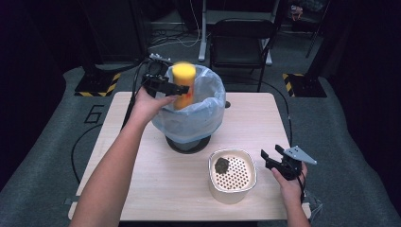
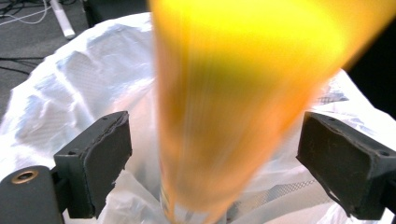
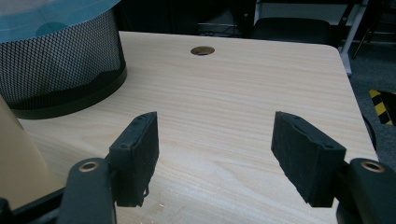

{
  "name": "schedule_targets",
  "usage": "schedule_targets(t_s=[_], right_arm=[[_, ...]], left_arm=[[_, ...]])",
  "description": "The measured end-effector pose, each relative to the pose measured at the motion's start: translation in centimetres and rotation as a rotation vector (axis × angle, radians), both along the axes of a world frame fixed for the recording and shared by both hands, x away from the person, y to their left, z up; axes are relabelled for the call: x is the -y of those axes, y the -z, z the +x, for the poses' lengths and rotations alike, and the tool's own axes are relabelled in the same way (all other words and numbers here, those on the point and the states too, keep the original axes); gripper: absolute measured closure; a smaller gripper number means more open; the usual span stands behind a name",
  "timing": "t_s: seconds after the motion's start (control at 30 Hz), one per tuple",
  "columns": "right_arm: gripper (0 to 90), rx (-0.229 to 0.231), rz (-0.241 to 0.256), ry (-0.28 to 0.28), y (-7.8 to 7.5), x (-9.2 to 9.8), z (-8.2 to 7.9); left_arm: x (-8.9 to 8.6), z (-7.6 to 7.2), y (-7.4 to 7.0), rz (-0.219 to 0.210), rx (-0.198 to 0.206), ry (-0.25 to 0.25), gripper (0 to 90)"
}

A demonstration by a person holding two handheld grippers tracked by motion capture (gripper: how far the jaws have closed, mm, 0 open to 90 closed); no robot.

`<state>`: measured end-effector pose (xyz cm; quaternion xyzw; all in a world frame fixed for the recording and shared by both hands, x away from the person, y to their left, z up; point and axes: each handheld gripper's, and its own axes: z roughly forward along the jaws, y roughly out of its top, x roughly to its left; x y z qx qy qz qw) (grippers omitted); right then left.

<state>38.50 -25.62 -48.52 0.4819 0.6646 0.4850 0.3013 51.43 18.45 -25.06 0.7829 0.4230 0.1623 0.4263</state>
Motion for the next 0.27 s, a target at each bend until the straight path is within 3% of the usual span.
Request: schedule_targets(t_s=[0.1,0.17,0.27], right_arm=[[31.6,0.0,0.008,0.005,-0.1,0.0,0.0],[31.7,0.002,0.007,0.005,-0.1,0.1,-0.1],[31.5,0.002,0.008,0.006,-0.1,0.2,-0.1]], left_arm=[[-1.0,-0.8,-0.1,-0.035,0.008,0.002,9.5],[-1.8,-1.5,0.0,-0.075,-0.006,0.029,11.4],[-2.9,-3.2,0.1,-0.096,-0.001,0.059,13.9]])
